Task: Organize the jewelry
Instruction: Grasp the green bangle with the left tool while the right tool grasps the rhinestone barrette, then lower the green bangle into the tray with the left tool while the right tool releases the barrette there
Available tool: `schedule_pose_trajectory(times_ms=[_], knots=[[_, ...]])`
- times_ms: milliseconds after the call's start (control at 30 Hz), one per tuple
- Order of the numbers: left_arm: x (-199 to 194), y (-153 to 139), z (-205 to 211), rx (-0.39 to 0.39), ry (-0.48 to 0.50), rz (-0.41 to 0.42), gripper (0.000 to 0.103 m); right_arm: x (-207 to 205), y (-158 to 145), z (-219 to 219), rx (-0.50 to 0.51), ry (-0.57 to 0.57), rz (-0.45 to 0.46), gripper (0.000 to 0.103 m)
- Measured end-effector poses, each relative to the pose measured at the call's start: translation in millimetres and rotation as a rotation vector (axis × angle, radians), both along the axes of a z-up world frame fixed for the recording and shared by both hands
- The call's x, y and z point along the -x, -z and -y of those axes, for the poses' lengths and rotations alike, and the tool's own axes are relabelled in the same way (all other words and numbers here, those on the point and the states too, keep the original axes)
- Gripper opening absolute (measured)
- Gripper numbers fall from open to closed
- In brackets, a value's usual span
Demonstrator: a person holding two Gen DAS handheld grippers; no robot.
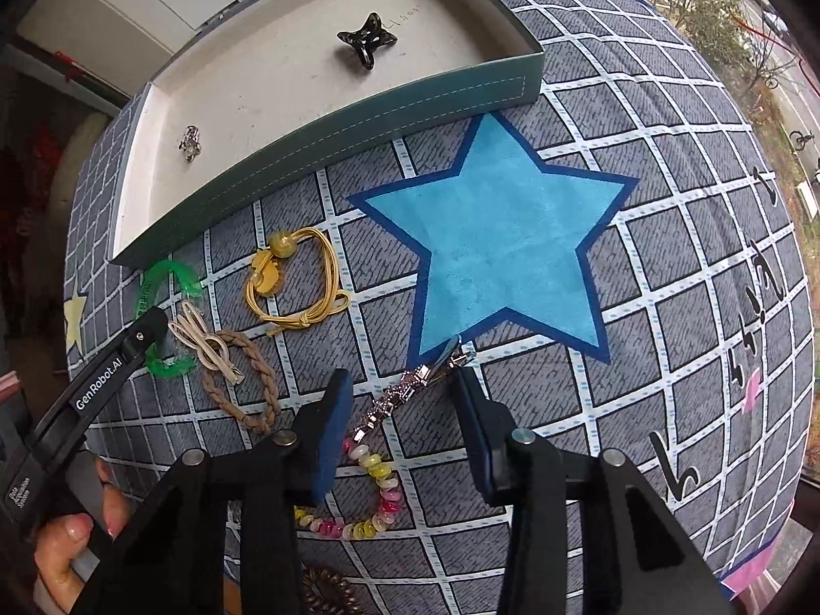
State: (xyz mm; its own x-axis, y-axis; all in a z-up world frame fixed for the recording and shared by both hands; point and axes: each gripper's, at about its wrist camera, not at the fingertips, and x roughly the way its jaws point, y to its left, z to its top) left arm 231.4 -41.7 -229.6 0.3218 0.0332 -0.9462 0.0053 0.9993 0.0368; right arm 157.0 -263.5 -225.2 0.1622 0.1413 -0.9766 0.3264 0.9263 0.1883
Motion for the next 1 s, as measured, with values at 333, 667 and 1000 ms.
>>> schedule_pose_trajectory(times_ms=[333,667,1000], knots=[[2,-4,11,0.027,0.031,-0.005,0.019,11,1,8,-0.029,-0.066,0.036,0.009],[16,-24,4,0.126,0.011,0.018,0.019,20,-14,29,-0.075,-0.111,0.094,0.009],[31,-55,-2,0.167,0.032,0.064,0.019,24,-31,38,-0.098,-0.114,0.113,0.009]])
